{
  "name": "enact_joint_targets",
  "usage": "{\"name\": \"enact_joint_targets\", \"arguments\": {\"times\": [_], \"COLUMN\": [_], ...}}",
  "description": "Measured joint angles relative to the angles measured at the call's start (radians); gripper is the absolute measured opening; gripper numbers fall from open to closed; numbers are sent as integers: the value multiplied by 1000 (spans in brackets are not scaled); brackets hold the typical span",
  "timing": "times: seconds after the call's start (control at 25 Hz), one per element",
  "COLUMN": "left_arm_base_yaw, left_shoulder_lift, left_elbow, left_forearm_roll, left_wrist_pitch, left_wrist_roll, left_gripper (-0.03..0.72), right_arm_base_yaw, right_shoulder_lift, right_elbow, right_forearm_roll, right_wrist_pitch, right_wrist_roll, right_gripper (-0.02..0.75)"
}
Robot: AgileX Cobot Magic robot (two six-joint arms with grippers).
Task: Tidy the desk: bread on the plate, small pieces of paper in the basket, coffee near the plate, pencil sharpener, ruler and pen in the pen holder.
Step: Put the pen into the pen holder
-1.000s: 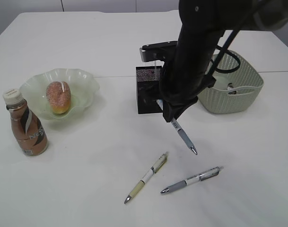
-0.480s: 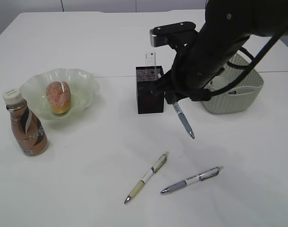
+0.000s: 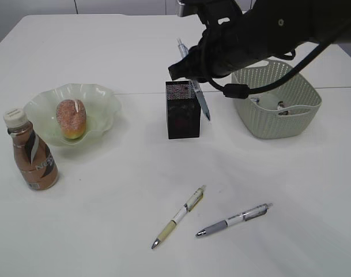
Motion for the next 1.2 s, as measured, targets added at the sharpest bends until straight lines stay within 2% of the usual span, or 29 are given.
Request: {"name": "enact_joint_targets", "arguments": {"times": [0.24, 0.56, 0.96, 1.2], "left_arm_base_yaw": [0, 0, 0, 0], "left_shoulder_lift": [0, 0, 0, 0], "left_elbow": [0, 0, 0, 0], "left_forearm_roll": [-42, -44, -44, -46], "left_wrist_pitch": [0, 0, 0, 0], "left_wrist_roll": [0, 0, 0, 0], "left_gripper": [354, 354, 354, 354], "right_arm_base_yaw": [-34, -45, -45, -45], "right_shoulder_lift": [33, 105, 143, 200], "right_elbow": [0, 2, 7, 7], "right_forearm_roll": [-8, -10, -10, -10], "right_wrist_pitch": [-185, -414, -648, -712], "right_wrist_roll": [0, 2, 2, 2], "right_gripper": [106, 106, 106, 106]}}
